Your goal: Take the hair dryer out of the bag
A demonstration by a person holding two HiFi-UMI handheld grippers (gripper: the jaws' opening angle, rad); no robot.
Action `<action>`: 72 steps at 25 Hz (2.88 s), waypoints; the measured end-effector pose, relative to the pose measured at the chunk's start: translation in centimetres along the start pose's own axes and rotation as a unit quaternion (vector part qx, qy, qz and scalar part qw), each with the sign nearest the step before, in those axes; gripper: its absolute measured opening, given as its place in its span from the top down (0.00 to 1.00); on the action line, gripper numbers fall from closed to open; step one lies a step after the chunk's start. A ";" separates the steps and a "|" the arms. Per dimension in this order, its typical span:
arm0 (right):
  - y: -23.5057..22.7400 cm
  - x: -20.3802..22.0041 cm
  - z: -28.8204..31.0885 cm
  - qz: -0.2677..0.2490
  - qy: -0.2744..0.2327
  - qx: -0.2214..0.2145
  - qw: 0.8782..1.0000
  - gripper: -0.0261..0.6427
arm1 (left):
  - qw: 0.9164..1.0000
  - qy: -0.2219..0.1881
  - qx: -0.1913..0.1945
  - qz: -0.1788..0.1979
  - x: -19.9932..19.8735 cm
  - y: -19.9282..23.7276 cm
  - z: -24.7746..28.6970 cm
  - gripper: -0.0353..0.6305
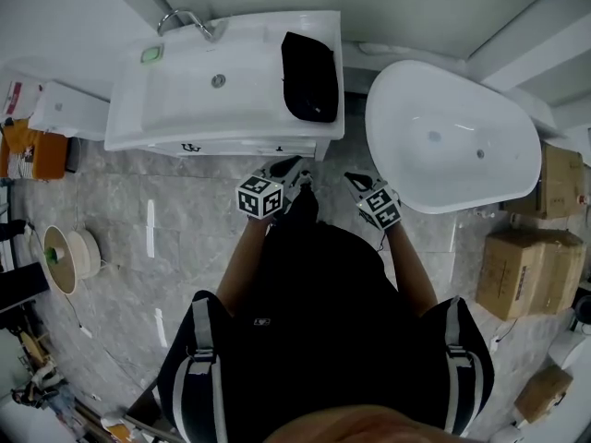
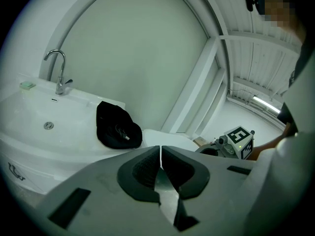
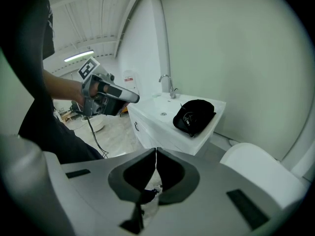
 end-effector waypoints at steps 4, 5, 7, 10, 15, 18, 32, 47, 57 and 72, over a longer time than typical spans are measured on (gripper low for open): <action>-1.7 -1.7 1.7 -0.003 0.004 -0.002 1.000 0.87 | 1.000 0.012 0.004 0.001 -1.3 1.8 1.4 0.92; -2.1 -2.0 2.1 -0.003 0.005 -0.001 1.000 0.87 | 1.000 0.018 0.007 0.003 -1.5 2.3 1.8 0.92; -3.1 -2.5 2.9 0.000 0.008 0.002 1.000 0.87 | 1.000 0.027 0.013 0.007 -2.0 3.1 2.6 0.92; -4.6 -3.3 3.7 0.003 0.009 0.009 1.000 0.87 | 0.999 0.037 0.023 0.005 -2.7 4.3 3.8 0.92; -6.5 -4.5 5.2 0.012 0.015 0.016 1.000 0.87 | 0.997 0.067 0.046 0.015 -3.1 5.8 6.3 0.92; -7.4 -5.3 5.9 0.010 0.020 0.020 1.000 0.87 | 0.995 0.077 0.061 0.023 -3.6 6.3 7.4 0.92; -11.6 -9.2 9.7 -0.014 0.029 0.042 0.999 0.87 | 0.992 0.090 0.089 0.024 -6.5 10.3 10.7 0.92; -16.3 -12.4 17.3 -0.205 0.103 0.021 0.973 0.74 | 0.995 0.089 0.048 0.002 -8.4 13.1 12.2 0.92; -18.7 -10.2 20.3 -0.174 0.177 -0.037 0.968 0.77 | 0.996 0.080 0.032 -0.017 -9.2 13.9 13.1 0.92; -21.6 -14.5 17.4 0.123 0.041 -0.059 0.990 0.85 | 0.983 0.175 0.039 -0.037 -6.3 14.2 19.3 0.74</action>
Point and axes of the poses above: the fingertips, and each gripper's own axes: z forward along the fingers, y to its left, x out of its underside, the point moved 4 cm from there along -z, backward along the fingers, and after that the axes turned 2 degrees about -z, right-handed, at the moved point
